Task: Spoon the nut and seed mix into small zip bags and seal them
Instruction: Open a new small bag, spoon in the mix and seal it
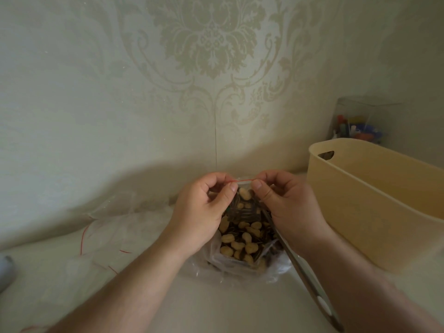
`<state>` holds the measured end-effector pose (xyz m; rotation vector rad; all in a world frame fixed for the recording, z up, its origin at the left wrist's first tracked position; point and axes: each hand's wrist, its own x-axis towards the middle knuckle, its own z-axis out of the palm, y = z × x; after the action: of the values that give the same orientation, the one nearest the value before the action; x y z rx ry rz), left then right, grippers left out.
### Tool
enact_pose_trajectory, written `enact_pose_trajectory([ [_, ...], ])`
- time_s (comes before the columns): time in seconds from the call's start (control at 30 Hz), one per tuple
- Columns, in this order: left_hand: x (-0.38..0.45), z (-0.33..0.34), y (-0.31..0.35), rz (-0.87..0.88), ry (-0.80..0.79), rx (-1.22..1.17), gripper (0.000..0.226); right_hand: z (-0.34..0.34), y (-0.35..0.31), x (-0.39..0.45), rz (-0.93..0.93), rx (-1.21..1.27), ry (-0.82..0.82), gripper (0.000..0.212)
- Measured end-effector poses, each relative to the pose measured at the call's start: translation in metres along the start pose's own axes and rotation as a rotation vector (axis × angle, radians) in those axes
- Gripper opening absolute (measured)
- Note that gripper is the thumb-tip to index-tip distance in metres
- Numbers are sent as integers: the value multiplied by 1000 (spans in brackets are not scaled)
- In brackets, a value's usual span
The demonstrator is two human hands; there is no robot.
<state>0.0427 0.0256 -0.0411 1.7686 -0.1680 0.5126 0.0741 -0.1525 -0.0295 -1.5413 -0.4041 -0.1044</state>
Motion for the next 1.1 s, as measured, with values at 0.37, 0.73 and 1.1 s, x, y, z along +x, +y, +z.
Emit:
enact_pose_trajectory([
  [0.37,-1,0,4,10,-6,-4,9,-1,1,-1,-3,-35,-18,13],
  [0.73,-5,2,8,20,-13,-5,7,-1,6,1,-21,-105,-16,9],
  [1.1,-4,1,5,8,-39,18,10,-1,5,-2,5,-83,-83,9],
])
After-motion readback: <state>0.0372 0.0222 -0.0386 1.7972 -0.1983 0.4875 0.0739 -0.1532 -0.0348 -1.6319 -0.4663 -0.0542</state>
